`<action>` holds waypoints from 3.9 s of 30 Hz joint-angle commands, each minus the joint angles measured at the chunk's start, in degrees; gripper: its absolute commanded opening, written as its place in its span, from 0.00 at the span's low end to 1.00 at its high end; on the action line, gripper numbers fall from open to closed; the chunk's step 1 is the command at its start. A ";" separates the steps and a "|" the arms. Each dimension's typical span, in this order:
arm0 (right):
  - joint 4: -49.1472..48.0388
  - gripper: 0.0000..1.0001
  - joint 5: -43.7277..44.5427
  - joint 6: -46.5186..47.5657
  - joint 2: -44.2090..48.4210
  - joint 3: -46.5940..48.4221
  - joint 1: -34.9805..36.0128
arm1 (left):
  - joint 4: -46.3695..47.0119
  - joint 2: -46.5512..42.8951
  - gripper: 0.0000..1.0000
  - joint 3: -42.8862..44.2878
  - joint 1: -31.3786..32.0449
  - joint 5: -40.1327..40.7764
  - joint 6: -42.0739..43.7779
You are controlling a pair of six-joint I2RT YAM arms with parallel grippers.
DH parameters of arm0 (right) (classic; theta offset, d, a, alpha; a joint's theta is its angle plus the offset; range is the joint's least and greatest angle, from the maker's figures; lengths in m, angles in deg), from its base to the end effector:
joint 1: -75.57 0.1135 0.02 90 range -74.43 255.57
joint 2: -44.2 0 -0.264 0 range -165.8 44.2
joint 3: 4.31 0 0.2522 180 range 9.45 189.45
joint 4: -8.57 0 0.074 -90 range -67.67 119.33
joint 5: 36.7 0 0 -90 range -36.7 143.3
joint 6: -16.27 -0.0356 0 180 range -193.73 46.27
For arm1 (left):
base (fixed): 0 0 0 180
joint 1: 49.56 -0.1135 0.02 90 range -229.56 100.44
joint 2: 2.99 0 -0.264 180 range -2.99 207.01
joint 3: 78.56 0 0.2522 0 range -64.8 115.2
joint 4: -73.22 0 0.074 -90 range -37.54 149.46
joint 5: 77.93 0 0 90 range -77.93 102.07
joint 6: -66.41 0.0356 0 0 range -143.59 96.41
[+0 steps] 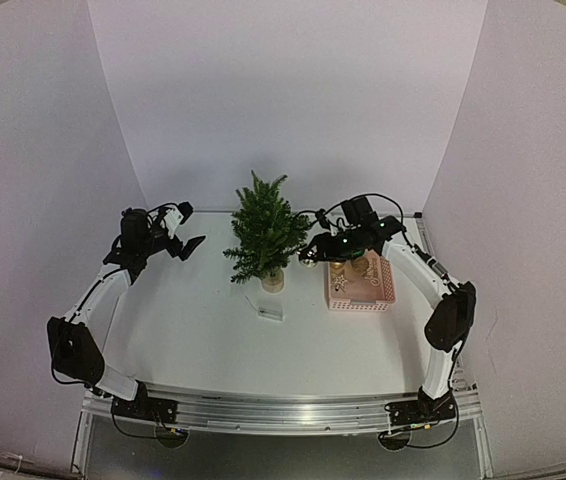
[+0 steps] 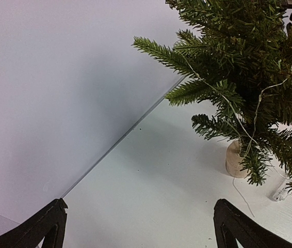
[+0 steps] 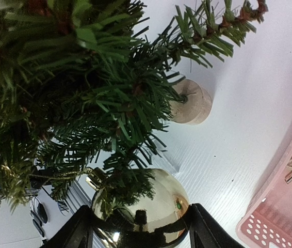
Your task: Decorate the small christmas tree
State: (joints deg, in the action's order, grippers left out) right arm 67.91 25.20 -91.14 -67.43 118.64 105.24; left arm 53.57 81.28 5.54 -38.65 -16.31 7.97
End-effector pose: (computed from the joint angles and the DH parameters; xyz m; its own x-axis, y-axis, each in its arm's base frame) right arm 0.3698 0.2300 0.3301 -0.8289 -0.1684 -0.5335 -0.4846 0.6927 0.5342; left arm 0.3355 -0.0819 0.3397 0.0333 0.4626 -0.8860 0.6903 0.6304 0.3551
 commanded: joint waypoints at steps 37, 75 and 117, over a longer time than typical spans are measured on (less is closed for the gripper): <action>0.47 0.73 -0.83 1.77 3.91 1.40 -0.03 | 2.81 -1.28 0.99 -0.12 -0.20 -0.17 0.87; 6.70 0.88 30.35 0.53 -1.23 3.64 -12.87 | 0.41 0.49 0.99 1.87 -0.45 2.36 0.25; 7.94 0.57 23.67 8.62 -26.85 10.68 -18.15 | -1.18 6.76 0.99 6.72 -2.64 3.16 2.01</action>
State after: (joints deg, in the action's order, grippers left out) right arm 75.02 49.42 -82.98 -92.39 127.10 87.47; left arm 51.91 87.79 9.13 -40.77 -13.23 9.44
